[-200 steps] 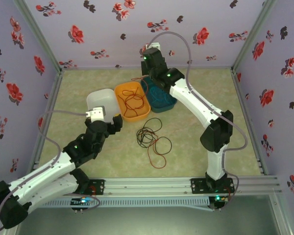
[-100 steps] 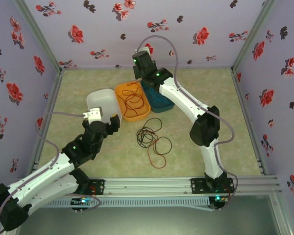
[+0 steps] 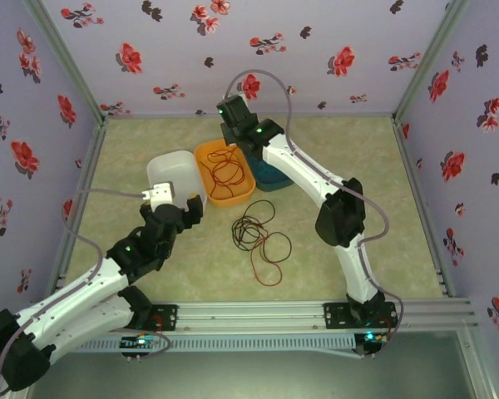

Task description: Untangle the cables

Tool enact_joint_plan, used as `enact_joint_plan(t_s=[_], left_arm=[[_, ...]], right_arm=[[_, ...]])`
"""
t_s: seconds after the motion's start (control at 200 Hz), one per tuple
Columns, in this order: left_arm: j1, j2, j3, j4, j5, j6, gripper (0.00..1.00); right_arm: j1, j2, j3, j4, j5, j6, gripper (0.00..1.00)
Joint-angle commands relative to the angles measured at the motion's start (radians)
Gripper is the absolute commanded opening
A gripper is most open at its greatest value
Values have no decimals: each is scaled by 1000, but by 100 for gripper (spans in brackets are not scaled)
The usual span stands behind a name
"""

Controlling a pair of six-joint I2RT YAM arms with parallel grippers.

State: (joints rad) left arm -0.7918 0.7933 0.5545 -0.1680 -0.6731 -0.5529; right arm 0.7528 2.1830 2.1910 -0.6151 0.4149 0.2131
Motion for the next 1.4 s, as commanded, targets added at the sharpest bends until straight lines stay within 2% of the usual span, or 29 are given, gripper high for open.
enact_joint_plan(t_s=[0.0, 0.47, 0.635, 0.75, 0.83, 1.03, 1.395], left_arm=[[7, 7, 15, -17, -23, -24, 100], [8, 18, 14, -14, -8, -34, 100], [8, 18, 15, -13, 2, -37, 100], [9, 20, 17, -10, 11, -34, 100], [9, 21, 20, -11, 18, -32, 100], [9, 24, 18, -7, 27, -38, 100], [9, 40, 21, -1, 40, -35, 100]], right_arm=[[11, 24, -10, 5, 5, 9, 0], [39, 29, -164, 58, -2, 76, 0], [49, 40, -196, 72, -16, 118, 14], [54, 54, -209, 67, -31, 139, 14], [54, 68, -206, 50, -42, 150, 11], [56, 91, -206, 18, -72, 172, 11], [53, 176, -118, -84, -74, 193, 16]])
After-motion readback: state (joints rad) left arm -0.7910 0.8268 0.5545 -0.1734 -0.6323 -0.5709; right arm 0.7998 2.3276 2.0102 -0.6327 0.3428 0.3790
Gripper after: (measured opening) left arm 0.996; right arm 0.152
